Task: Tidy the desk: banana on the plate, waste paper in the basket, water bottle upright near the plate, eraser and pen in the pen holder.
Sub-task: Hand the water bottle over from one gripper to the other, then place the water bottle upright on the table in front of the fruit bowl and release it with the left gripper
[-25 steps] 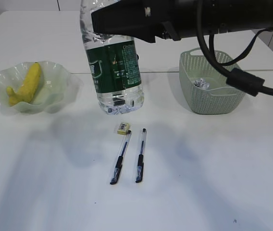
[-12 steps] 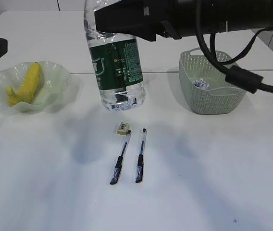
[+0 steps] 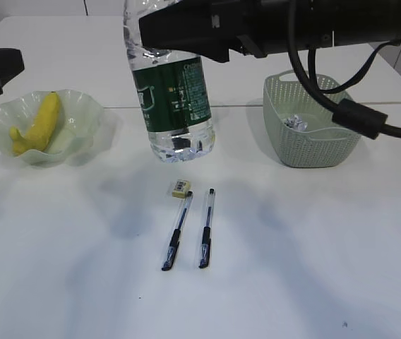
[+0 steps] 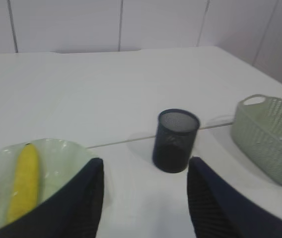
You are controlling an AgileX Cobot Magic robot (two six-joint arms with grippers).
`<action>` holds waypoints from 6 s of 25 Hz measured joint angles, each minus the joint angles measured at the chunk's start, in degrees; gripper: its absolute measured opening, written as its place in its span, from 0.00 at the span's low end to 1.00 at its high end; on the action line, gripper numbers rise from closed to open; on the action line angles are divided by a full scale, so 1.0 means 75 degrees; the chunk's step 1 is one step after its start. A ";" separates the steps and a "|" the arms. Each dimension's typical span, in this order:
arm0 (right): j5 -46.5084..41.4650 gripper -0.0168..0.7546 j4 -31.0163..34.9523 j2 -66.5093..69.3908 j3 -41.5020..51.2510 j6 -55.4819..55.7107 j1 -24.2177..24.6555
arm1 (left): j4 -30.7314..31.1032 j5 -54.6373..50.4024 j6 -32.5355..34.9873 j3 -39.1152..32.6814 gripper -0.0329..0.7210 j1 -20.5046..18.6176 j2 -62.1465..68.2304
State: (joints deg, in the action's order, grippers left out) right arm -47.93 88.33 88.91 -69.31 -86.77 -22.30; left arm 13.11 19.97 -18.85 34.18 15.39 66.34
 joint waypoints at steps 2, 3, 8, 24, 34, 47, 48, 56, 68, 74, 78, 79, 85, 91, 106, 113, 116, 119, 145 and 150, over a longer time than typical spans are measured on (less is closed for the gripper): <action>0.0000 0.52 0.0000 0.0000 0.0000 -0.0036 0.0000 | 0.1133 0.0404 -0.1224 0.0000 0.54 0.0097 0.0000; 0.0000 0.52 0.0000 0.0000 0.0000 -0.0036 0.0000 | 0.1785 0.0708 -0.1899 0.0000 0.54 0.0115 0.0046; 0.0138 0.52 0.0012 0.0000 0.0000 -0.0062 0.0000 | 0.4304 0.2177 -0.4324 0.0000 0.54 0.0130 0.0425; 0.0052 0.52 0.0012 0.0000 0.0000 -0.0196 0.0000 | 0.6257 0.6035 -0.5970 0.0019 0.90 0.0130 0.2154; -0.0626 0.52 0.0169 0.0000 0.0000 -0.0213 0.0000 | 0.6257 0.6263 -0.6580 0.0384 0.91 0.0162 0.2379; -0.0942 0.52 0.0610 0.0012 0.0000 -0.0274 -0.0291 | 0.6268 0.6456 -0.6686 0.0382 0.89 0.0477 0.2430; -0.0910 0.52 0.0625 0.0012 0.0000 -0.0278 -0.0311 | 0.6268 0.6465 -0.6686 0.0382 0.89 0.0477 0.2430; -0.0914 0.52 0.0636 0.0012 0.0000 -0.0291 -0.0371 | 0.6274 0.6517 -0.6686 0.0382 0.87 0.0494 0.2430; -0.0914 0.52 0.0610 0.0012 -0.0012 -0.0291 -0.0396 | 0.6047 0.6574 -0.6686 0.0382 0.85 0.0512 0.2430; -0.0879 0.52 0.0574 0.0012 -0.0030 -0.0291 -0.0396 | 0.5959 0.6591 -0.6686 0.0382 0.85 0.0512 0.2430; -0.0879 0.52 0.0525 0.0012 -0.0043 -0.0277 -0.0396 | 0.5932 0.6563 -0.6686 0.0382 0.84 0.0512 0.2370; -0.0879 0.52 0.0513 0.0012 -0.0043 -0.0277 -0.0396 | 0.5890 0.6563 -0.6686 0.0382 0.84 0.0512 0.2354; -0.0877 0.52 0.0453 0.0012 -0.0043 -0.0263 -0.0396 | 0.5880 0.6607 -0.6672 0.0382 0.73 0.0530 0.2341; -0.0849 0.52 0.0435 0.0012 -0.0043 -0.0263 -0.0396 | 0.5880 0.6607 -0.6672 0.0382 0.62 0.0535 0.2341; -0.0751 0.61 0.0399 0.0012 -0.0043 -0.0249 -0.0428 | 0.5926 0.6607 -0.6292 0.0382 0.57 0.0465 0.2341; -0.0549 0.65 -0.0217 0.0012 -0.0089 0.0413 -0.0462 | 0.6362 0.6521 -0.5976 0.0367 0.56 0.0137 0.2341; -0.0463 0.64 -0.0682 0.0012 -0.0106 0.0716 -0.0462 | 0.6340 0.6313 -0.5957 0.0352 0.56 -0.0160 0.2341; -0.0720 0.64 -0.0941 0.0012 -0.0106 0.0825 -0.0462 | 0.6059 0.5949 -0.5957 0.0352 0.56 -0.0485 0.2356; -0.0774 0.64 -1.0239 -0.0002 -0.0106 0.9743 -0.0462 | 0.7256 0.5254 -0.4917 0.0352 0.56 -0.1669 0.2356; -0.1059 0.64 -1.1509 -0.0002 -0.0106 1.0615 -0.0462 | 0.6639 0.5164 -0.4755 0.0352 0.56 -0.1669 0.2356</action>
State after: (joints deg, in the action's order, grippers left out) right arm -55.88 2.01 88.89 -70.10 -7.16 -25.76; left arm 62.90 58.69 -54.51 36.82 2.88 84.01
